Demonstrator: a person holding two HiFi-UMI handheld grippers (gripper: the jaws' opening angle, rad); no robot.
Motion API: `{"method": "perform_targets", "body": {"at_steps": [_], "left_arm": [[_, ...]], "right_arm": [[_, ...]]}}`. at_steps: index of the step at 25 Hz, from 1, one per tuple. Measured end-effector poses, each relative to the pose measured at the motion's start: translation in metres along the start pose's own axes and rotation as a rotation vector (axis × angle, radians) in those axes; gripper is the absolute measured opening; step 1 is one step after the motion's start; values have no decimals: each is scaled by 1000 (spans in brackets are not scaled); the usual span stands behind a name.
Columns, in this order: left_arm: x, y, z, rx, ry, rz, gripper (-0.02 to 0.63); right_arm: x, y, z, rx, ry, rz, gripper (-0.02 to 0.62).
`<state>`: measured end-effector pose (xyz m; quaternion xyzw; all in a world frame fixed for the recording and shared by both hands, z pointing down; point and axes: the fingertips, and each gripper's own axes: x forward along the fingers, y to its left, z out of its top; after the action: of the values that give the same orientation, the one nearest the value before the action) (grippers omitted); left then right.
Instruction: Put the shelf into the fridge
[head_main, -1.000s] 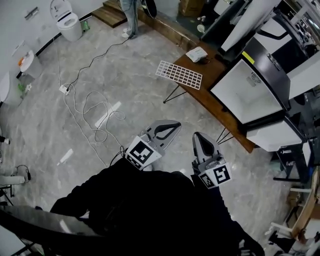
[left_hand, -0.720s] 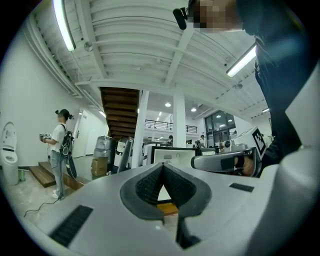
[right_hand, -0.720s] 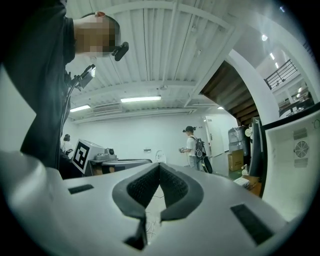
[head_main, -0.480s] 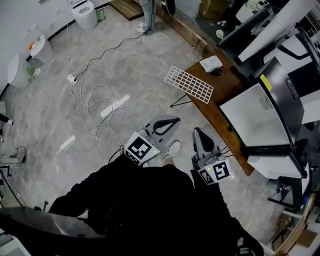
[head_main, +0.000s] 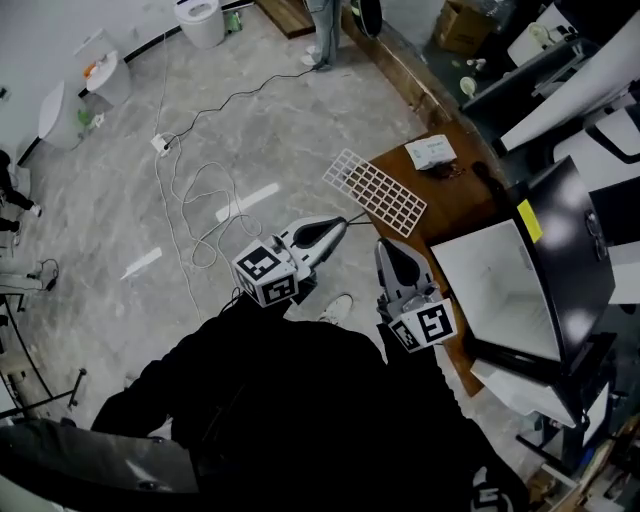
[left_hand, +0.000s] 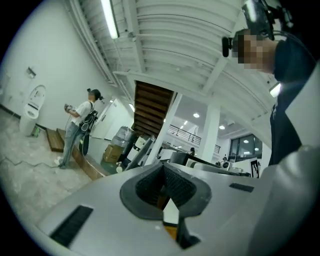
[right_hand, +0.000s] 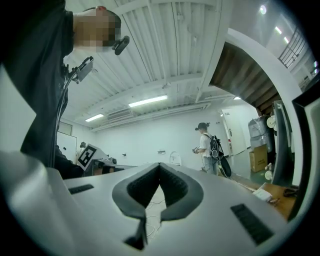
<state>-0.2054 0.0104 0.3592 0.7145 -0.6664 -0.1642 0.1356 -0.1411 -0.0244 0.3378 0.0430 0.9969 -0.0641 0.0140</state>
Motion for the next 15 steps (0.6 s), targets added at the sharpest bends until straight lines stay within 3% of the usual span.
{"method": "perform_targets", "body": {"at_steps": [8, 15], "left_arm": [[32, 70, -55, -399, -116, 39, 3], [38, 158, -118, -627, -173, 88, 3]], "right_arm": [[29, -55, -40, 54, 33, 64, 5], [74, -81, -76, 71, 71, 65, 6]]}}
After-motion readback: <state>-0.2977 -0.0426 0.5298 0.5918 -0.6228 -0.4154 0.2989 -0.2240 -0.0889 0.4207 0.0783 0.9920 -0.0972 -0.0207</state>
